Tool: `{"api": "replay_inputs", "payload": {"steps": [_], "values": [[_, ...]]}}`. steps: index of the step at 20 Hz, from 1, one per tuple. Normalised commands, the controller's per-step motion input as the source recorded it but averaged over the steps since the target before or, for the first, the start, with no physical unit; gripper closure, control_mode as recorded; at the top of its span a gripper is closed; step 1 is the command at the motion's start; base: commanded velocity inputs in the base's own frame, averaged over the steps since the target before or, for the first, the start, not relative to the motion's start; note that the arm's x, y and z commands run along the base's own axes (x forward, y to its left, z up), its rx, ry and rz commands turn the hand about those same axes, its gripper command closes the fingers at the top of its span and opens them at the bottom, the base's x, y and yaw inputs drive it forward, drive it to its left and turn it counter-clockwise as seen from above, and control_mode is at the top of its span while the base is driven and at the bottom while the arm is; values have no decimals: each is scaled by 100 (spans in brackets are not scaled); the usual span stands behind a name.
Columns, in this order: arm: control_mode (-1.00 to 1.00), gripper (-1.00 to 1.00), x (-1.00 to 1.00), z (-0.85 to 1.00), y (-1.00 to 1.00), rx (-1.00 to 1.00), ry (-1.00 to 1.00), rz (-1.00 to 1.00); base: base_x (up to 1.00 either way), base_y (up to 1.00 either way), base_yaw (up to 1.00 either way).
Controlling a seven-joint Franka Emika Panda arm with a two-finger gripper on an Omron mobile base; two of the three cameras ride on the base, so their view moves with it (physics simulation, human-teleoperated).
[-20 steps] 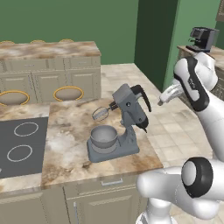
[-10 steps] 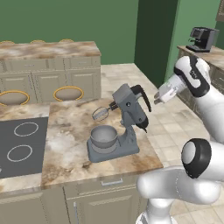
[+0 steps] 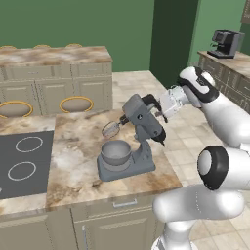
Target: Close the stand mixer head.
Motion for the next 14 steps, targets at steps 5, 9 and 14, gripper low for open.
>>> {"api": "replay_inputs", "payload": {"steps": [5,9,14], "values": [[-100,-100,75,-5,100,0,23,45,0,0,0],[-100,-100,39,-34,100,-1,26,52,0,0,0],[-100,-100,0,-52,100,-12,16,53,0,0,0]]}}
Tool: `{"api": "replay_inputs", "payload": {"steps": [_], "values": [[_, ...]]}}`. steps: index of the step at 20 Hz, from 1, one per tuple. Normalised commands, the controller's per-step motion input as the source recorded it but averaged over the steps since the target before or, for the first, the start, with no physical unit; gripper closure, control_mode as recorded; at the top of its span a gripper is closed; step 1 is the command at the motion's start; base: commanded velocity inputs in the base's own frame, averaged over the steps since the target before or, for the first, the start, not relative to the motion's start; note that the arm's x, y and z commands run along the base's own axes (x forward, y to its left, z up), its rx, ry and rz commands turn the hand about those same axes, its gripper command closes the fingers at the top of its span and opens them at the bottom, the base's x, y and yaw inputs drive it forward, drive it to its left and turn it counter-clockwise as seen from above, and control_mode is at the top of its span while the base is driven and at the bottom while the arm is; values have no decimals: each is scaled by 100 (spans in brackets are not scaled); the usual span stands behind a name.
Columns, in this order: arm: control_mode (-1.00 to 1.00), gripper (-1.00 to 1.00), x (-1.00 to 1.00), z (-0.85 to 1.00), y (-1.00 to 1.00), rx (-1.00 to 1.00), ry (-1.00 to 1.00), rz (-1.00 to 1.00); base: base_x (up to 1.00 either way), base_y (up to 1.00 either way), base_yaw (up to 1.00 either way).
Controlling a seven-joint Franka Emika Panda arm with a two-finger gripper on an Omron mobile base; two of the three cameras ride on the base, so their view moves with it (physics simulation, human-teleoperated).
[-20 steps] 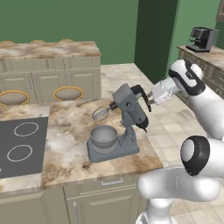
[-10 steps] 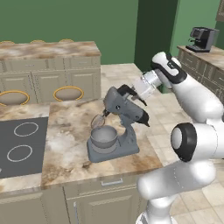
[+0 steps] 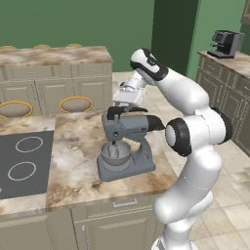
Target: Close the stand mixer head.
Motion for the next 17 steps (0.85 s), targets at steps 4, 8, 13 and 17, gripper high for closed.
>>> {"api": "replay_inputs", "payload": {"steps": [4,8,13,17], "values": [[-100,-100,-8,-58,100,-19,9,51,0,0,0],[-100,-100,-26,-15,100,-23,1,39,0,0,0],[-100,-100,-44,1,100,-27,-15,19,0,0,0],[-100,-100,-44,24,100,-34,-32,4,0,0,0]]}}
